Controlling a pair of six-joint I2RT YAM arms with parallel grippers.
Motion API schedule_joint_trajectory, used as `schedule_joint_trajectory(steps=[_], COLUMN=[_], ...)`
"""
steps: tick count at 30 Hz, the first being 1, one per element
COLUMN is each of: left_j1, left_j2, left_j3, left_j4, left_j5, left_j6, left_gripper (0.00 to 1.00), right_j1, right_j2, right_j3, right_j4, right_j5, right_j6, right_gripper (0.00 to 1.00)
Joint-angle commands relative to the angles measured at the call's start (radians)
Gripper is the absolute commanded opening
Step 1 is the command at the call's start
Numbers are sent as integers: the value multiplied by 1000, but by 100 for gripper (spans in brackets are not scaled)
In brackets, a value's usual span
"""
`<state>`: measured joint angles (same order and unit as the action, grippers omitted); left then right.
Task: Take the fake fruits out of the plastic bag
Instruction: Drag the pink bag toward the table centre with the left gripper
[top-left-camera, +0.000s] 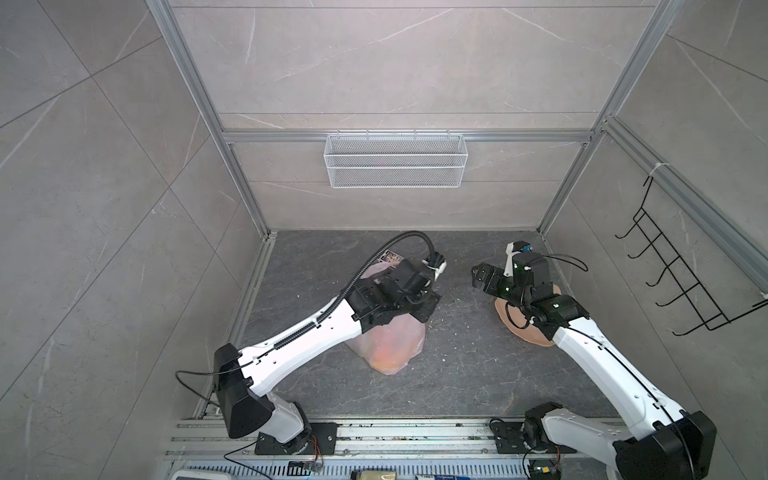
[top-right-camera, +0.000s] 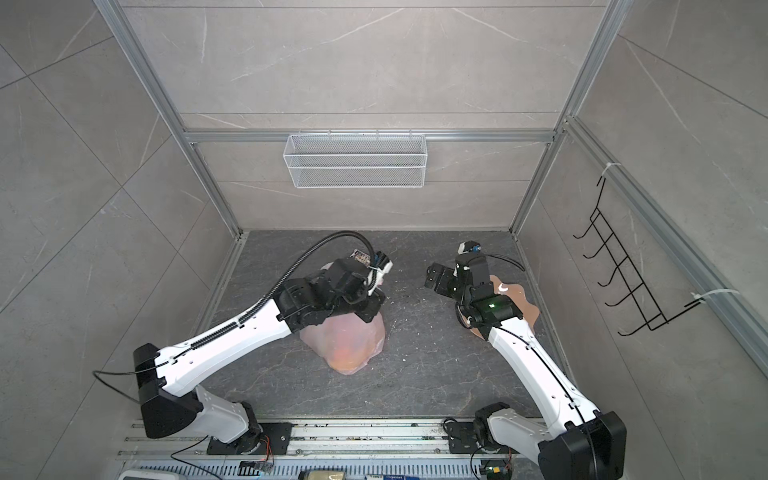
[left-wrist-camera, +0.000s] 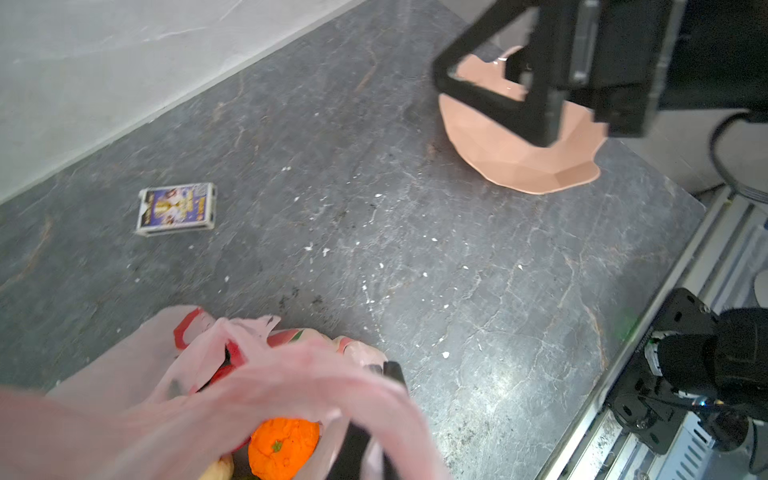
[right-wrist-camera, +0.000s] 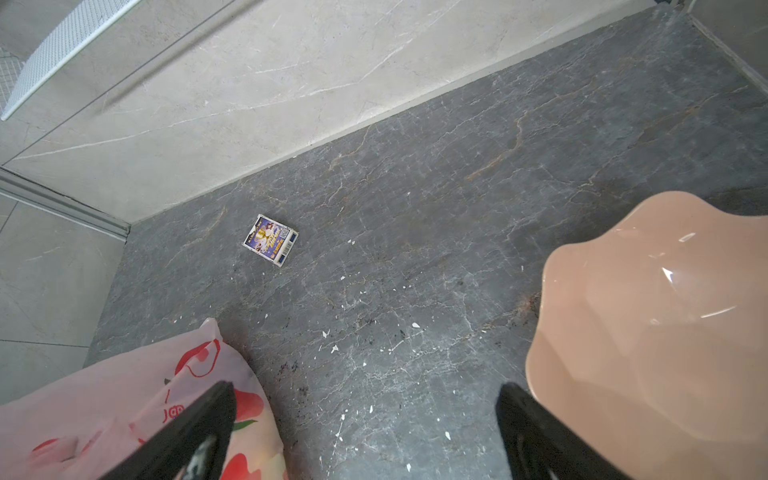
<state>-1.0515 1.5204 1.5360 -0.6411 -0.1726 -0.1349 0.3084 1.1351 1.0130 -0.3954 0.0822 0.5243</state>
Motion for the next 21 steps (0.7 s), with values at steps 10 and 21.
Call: schedule_joint_trajectory(steps=[10,21], left_j1=[-99,-97], left_j2=[-292,-561], left_j3=[-247,-471], left_j4=[128,134], left_j5=[-206,-429], left_j6=[27,-19], left_gripper=[0,0], right_j1=[45,274], right_j2=[-3,64], right_j3=[10,71], right_j4=[28,127], right_j5=[-8,-185], right_j6=[-23,-342], right_gripper=[100,100])
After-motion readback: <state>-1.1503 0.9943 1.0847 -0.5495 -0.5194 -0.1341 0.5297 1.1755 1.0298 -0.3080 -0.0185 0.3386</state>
